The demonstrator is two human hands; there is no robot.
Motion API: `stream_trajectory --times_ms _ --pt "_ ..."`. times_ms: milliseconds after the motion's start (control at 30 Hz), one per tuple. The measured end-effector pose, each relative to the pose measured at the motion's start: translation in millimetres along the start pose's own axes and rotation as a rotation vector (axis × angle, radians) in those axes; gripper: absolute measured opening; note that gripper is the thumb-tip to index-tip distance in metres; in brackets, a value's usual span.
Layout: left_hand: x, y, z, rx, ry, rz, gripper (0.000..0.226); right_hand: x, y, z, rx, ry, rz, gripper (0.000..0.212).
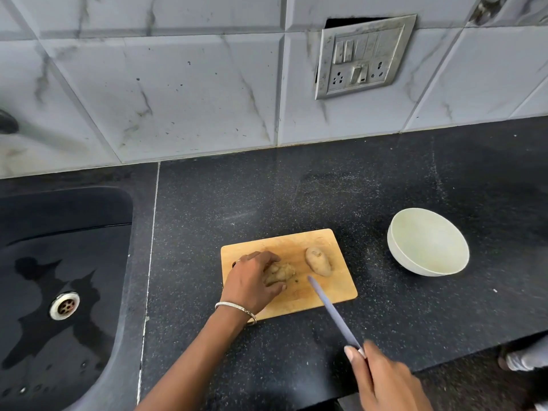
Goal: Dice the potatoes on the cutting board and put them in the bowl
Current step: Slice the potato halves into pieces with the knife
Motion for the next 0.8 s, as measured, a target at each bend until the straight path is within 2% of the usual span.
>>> stream_trajectory --times_ms 167,467,800 --pt "-1.5 0.8 7.0 -0.076 -0.04 -0.014 0.044 18.0 7.1 -22.6 -0.092 -0.112 -0.086 0.04" --pt "-6.9 -2.9 17.5 -0.137 -0.092 0.03 0.033 52.6 31.7 -36.6 -0.027 -0.174 -0.107 0.035" --pt "-7.4 -7.7 12.9 -0.117 -0.126 0.05 0.024 61.4 30.0 -41.1 -0.01 -0.187 -0.06 0.037"
Point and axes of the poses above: each hand's wrist, its own z-axis away from the middle knuckle, its own y-axis out of the palm, x = y × z, the point moved 2 cm from there along -z, towards the middle knuckle, and after that the axes turned 4 degrees about -x, right-handed, at the moved point
